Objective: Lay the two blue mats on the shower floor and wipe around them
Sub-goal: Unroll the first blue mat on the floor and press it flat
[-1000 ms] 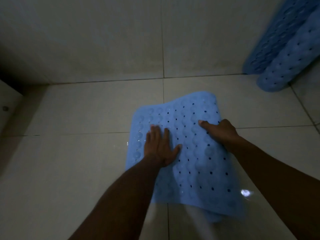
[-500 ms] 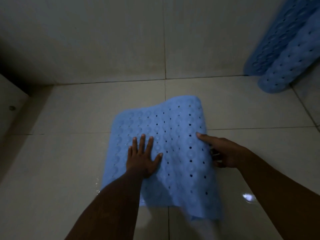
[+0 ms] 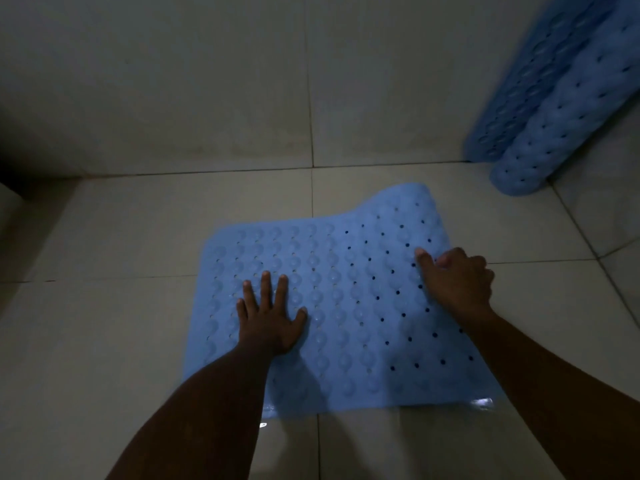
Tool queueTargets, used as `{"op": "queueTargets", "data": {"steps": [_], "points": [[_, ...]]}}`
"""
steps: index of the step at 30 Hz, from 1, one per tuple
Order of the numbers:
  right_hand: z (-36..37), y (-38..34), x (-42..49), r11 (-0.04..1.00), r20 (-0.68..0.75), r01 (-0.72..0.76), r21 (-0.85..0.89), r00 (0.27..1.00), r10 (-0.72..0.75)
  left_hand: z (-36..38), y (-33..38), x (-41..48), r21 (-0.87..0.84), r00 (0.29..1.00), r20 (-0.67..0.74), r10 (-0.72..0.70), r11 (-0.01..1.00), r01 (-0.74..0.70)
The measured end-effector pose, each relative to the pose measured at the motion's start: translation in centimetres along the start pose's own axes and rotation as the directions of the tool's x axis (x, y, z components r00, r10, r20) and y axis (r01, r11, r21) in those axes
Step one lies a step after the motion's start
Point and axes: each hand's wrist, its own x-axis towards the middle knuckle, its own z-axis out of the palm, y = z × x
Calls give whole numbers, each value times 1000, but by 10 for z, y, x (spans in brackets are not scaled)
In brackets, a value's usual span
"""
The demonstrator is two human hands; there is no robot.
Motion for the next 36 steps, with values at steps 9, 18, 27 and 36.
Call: {"op": "queueTargets", "data": {"steps": [9, 18, 27, 36], "points": [[-7, 47, 28, 933, 89, -359, 12, 930, 356, -10, 2, 4, 17, 1000, 23, -8, 1000, 8], [12, 73, 32, 945, 235, -266, 190, 947, 219, -3, 33, 4, -25, 999, 45, -18, 1000, 19], [-16, 71, 17, 969, -187, -91, 231, 973, 137, -13, 22, 15, 4, 996, 88, 20, 1000, -20], [15, 77, 7, 952, -328, 170, -255, 911, -250, -13, 20, 21, 10, 999, 42, 24, 1000, -24]]}}
